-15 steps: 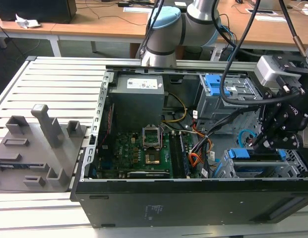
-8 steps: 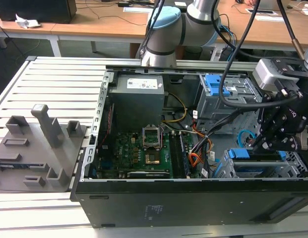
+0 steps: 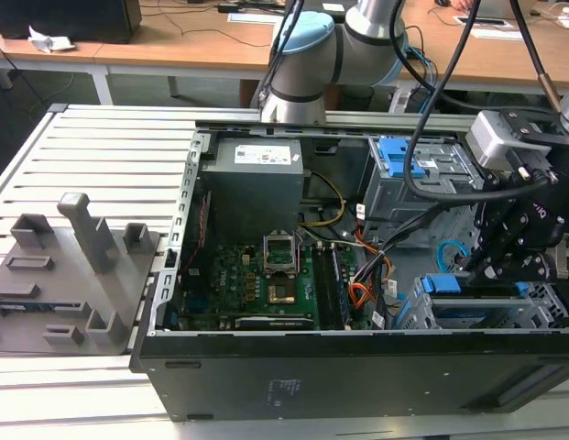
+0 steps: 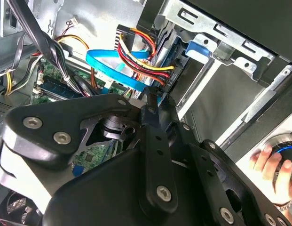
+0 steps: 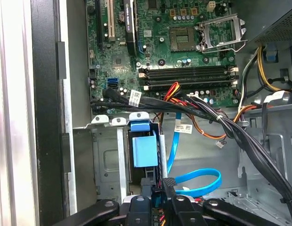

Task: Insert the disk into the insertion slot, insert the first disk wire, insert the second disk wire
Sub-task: 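Insert the second disk wire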

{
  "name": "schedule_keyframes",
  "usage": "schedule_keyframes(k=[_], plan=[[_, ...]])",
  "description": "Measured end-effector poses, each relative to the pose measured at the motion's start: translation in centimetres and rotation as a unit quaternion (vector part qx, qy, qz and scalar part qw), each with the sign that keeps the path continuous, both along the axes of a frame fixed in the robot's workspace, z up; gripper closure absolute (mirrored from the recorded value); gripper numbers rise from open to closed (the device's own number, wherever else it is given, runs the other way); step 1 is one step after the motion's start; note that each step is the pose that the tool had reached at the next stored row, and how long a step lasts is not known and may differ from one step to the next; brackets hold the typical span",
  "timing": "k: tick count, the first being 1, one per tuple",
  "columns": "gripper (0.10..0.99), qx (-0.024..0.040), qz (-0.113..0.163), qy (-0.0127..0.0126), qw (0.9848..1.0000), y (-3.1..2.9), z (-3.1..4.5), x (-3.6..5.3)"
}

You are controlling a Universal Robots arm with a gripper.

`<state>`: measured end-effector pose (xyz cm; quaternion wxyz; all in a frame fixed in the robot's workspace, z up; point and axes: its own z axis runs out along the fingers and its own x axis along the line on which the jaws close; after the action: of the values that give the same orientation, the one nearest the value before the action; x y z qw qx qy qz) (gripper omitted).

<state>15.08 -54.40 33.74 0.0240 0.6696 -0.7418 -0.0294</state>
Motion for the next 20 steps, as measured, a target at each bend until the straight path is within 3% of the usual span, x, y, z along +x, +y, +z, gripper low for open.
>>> schedule_keyframes(k=[3,5,17,20], plan=[[0.847,0.0,0.0,0.0,1.0,0.0,0.1,0.0],[0.847,-0.0001,0.0,0.0,1.0,0.0,0.55,0.0],[0.847,-0.0005,0.0,0.0,1.0,0.0,3.95,0.0],[0.847,-0.0004,0.0,0.0,1.0,0.0,4.04,0.0]])
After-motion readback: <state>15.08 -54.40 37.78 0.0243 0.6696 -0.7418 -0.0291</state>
